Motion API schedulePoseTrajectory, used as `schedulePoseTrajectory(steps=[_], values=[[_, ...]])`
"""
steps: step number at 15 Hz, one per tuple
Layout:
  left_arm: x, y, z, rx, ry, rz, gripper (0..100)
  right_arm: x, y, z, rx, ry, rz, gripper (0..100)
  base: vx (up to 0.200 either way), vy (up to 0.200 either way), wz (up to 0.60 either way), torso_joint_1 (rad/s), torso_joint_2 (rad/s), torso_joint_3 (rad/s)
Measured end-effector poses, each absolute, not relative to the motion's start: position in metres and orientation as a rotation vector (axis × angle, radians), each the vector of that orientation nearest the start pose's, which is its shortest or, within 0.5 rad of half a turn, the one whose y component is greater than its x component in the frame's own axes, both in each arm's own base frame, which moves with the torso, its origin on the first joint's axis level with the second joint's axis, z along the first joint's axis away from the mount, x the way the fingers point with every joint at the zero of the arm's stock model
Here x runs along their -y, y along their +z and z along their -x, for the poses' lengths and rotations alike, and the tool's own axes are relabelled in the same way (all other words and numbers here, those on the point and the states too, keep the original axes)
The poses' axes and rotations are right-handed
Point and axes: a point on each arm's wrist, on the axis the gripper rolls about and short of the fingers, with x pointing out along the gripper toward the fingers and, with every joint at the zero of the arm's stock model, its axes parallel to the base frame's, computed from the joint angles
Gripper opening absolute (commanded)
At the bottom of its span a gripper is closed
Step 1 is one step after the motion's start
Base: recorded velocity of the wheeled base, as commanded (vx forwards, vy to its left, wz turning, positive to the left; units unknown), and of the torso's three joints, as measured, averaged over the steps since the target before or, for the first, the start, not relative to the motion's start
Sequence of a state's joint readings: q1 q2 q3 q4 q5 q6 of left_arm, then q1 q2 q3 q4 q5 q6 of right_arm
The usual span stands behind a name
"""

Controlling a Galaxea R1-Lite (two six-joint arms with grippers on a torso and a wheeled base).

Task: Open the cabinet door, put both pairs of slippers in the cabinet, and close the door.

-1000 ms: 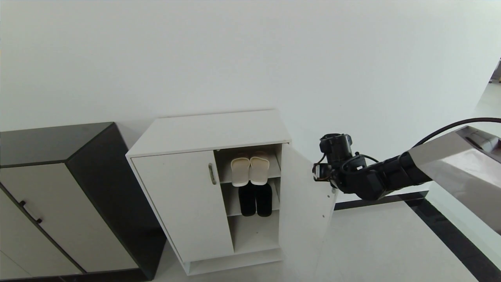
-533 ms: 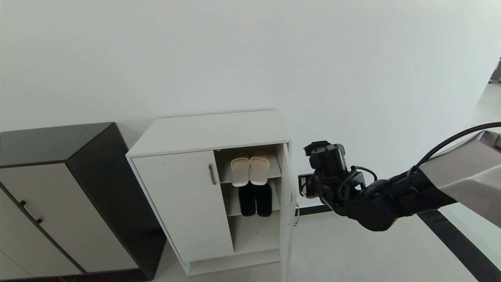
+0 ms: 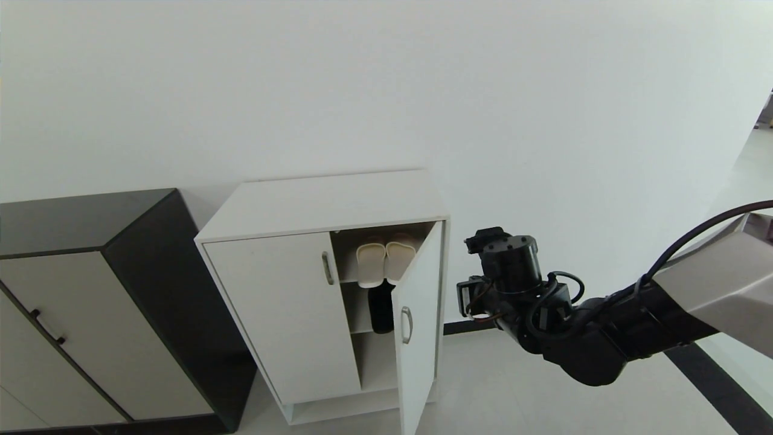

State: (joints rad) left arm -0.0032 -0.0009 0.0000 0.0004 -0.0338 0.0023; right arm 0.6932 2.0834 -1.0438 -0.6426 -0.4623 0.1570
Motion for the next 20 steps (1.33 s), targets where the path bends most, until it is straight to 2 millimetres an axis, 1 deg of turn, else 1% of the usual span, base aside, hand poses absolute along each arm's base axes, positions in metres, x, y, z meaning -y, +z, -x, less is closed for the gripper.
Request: schedulePoseTrajectory(steps=[2,7,10,12,15,17,20], values=[[0.001,0.075,0.023,0.001,-0.037,-0.002,0,-0.244,0.11,-0.307,-0.352,0.204,0.063,0,0.0,0.0,0.6,0.002,0.0,0.002],[0.001,0.075,0.023,0.0,-0.038,-0.003,0,-0.245,0.107,-0.305,-0.334,0.261,0.035,0,0.0,0.0,0.0,0.0,0.0,0.0],[0.001,0.075,0.023,0.001,-0.037,-0.003,0,-0.244,0.105,-0.301,-0.288,0.355,-0.007,0,0.0,0.0,0.0,0.0,0.0,0.0],[0.001,0.075,0.023,0.001,-0.036,-0.003,0,-0.236,0.099,-0.298,-0.278,0.443,-0.034,0,0.0,0.0,0.0,0.0,0.0,0.0],[0.001,0.075,0.023,0.0,-0.037,-0.003,0,-0.216,0.085,-0.294,-0.292,0.525,-0.056,0,0.0,0.0,0.0,0.0,0.0,0.0],[0.001,0.075,0.023,0.0,-0.036,-0.003,0,-0.201,0.075,-0.293,-0.307,0.53,-0.063,0,0.2,0.0,0.0,0.0,0.0,0.002],[0.001,0.075,0.023,0.001,-0.037,-0.004,0,-0.194,0.066,-0.294,-0.299,0.517,-0.069,0,0.2,0.0,0.0,-0.004,0.0,0.005]])
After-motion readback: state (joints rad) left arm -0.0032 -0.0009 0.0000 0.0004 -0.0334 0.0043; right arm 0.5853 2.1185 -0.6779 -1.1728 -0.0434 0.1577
